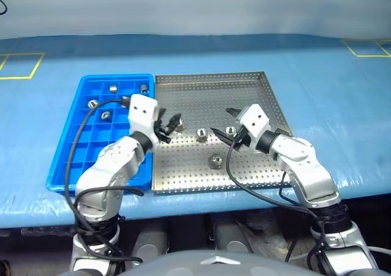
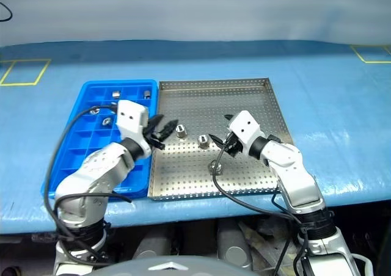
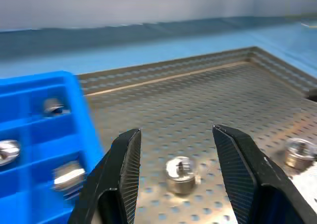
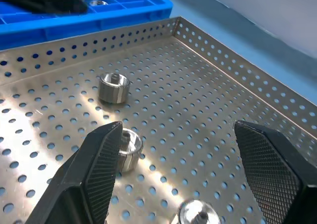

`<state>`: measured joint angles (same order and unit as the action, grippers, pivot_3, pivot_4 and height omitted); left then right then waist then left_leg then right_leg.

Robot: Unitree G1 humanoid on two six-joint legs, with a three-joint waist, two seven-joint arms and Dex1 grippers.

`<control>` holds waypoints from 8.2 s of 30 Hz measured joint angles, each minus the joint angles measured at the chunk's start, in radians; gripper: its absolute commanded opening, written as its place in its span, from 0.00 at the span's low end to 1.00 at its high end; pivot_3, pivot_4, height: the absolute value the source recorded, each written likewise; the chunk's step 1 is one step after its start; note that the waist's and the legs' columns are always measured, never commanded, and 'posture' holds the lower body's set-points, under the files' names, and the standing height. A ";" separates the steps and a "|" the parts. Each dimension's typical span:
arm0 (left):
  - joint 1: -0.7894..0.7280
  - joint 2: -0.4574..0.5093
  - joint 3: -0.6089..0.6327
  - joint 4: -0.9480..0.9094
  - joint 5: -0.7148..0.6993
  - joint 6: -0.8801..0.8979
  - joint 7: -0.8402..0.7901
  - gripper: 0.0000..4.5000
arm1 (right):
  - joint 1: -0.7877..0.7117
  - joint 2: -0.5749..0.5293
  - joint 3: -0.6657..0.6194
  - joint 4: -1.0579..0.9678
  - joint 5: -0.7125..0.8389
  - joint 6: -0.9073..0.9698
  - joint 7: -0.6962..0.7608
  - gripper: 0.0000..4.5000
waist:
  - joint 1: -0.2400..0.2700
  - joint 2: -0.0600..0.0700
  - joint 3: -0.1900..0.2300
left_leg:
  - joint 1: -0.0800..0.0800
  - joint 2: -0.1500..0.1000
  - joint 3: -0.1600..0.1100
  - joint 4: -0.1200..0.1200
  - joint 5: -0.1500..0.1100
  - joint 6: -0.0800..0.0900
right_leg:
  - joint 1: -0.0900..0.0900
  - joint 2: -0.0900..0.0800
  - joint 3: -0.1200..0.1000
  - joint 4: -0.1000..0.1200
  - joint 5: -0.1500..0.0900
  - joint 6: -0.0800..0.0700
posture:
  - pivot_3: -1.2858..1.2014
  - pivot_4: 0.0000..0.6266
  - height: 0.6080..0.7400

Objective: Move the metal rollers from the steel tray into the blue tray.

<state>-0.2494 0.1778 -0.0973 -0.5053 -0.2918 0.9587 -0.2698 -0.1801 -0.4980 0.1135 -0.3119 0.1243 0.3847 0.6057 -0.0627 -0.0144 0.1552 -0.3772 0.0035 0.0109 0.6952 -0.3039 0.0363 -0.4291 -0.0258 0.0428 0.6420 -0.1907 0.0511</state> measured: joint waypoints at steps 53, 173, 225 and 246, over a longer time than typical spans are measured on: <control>-0.024 -0.021 -0.114 0.240 0.197 -0.157 0.050 0.55 | 0.084 -0.044 -0.071 -0.122 -0.002 0.065 -0.046 0.85 | -0.119 0.000 0.000 | 0.001 -0.001 0.009 0.001 -0.003 0.005 | -0.002 0.000 0.011 -0.001 0.003 0.007 | 0.41 0.24 1.00; 0.114 0.122 0.523 0.035 0.122 0.009 0.212 0.87 | 0.023 -0.041 0.071 -0.153 0.070 0.061 0.066 0.85 | 0.000 -0.006 -0.001 | 0.001 0.000 0.009 0.001 -0.003 0.004 | -0.002 -0.012 0.000 0.000 0.002 0.002 | 0.46 0.24 1.00; -0.270 0.104 0.047 0.323 0.112 0.239 0.027 0.87 | 0.089 0.022 0.038 -0.172 0.000 0.038 -0.061 0.85 | -0.085 -0.004 -0.003 | 0.002 -0.001 0.011 0.001 -0.003 0.005 | -0.002 0.000 0.011 -0.001 0.003 0.007 | 0.42 0.24 1.00; -0.294 0.097 0.010 0.431 0.115 0.214 -0.015 0.83 | 0.097 0.027 0.037 -0.171 -0.004 0.028 -0.067 0.85 | -0.086 -0.002 -0.004 | 0.004 -0.001 0.011 0.001 -0.003 0.005 | 0.000 -0.001 0.011 0.000 0.003 0.007 | 0.41 0.24 1.00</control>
<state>-0.5436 0.2750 -0.0876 -0.0747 -0.1767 1.1728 -0.2846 -0.0829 -0.4711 0.1505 -0.4829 0.1198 0.4124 0.5388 -0.1492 -0.0164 0.1508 -0.3732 0.0023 0.0216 0.6965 -0.3067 0.0411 -0.4291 -0.0265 0.0538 0.6420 -0.1874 0.0581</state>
